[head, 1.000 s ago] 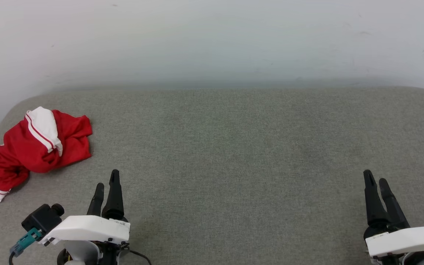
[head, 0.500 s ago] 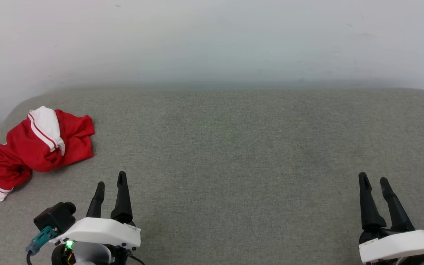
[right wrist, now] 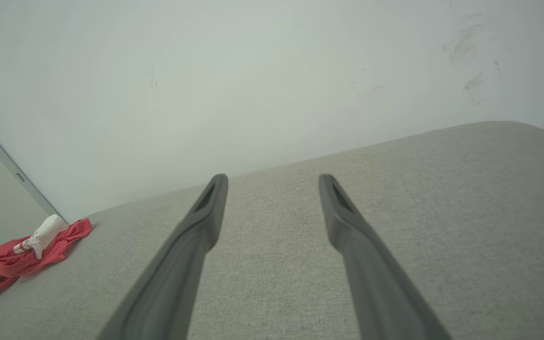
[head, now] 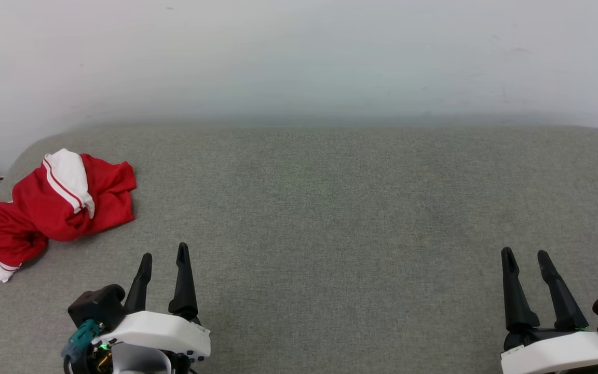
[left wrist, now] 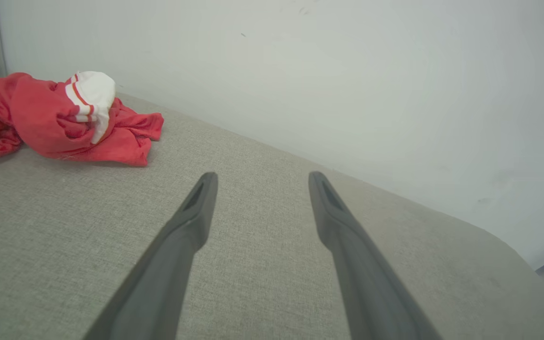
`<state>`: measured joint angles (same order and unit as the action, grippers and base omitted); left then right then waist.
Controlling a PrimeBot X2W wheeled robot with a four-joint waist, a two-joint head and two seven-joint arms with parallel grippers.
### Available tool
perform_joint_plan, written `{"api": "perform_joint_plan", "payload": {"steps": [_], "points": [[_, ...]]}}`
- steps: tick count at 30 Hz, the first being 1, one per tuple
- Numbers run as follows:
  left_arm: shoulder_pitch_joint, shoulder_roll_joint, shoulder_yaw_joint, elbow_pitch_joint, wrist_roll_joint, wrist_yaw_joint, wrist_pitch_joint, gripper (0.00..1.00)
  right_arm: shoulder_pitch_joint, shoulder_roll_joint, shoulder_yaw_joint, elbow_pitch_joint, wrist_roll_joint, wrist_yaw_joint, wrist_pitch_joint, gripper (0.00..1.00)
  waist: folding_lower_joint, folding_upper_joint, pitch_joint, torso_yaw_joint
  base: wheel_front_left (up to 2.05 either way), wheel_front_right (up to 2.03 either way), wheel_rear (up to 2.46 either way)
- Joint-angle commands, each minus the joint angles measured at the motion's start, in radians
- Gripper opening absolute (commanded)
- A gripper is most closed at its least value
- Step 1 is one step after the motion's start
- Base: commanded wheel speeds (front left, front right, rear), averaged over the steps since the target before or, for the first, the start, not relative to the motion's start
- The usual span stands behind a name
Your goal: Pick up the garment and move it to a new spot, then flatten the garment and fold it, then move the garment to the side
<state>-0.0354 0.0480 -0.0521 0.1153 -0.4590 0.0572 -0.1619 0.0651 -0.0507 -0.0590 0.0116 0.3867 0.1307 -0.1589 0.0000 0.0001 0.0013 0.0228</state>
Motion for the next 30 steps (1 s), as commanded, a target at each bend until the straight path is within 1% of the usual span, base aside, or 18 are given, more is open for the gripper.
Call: {"api": "perform_joint_plan", "payload": {"steps": [1, 19, 25, 30], "points": [[0.002, 0.002, -0.004, -0.009, 0.034, 0.001, -0.009, 1.00, 0.008, 0.000, 0.000, -0.015, -0.029, 0.000, -0.013, 1.00, 0.0000, -0.0001, 0.000, 0.000, 0.00, 0.00, 0.00], [0.014, 0.003, -0.026, -0.008, 0.191, 0.016, -0.049, 1.00, 0.033, 0.001, -0.007, -0.036, -0.167, 0.000, -0.053, 1.00, 0.0000, -0.0001, 0.002, 0.006, 0.00, 0.00, 0.00], [0.018, 0.003, -0.036, -0.015, 0.230, 0.003, -0.063, 1.00, 0.038, 0.001, -0.003, -0.045, -0.209, 0.000, -0.066, 1.00, 0.0000, -0.0001, 0.004, 0.009, 0.00, 0.00, 0.00], [0.020, 0.003, -0.043, -0.020, 0.252, -0.019, -0.072, 1.00, 0.043, 0.001, 0.000, -0.053, -0.238, 0.000, -0.075, 1.00, 0.0000, -0.0001, 0.007, 0.011, 0.00, 0.00, 0.00]]}}
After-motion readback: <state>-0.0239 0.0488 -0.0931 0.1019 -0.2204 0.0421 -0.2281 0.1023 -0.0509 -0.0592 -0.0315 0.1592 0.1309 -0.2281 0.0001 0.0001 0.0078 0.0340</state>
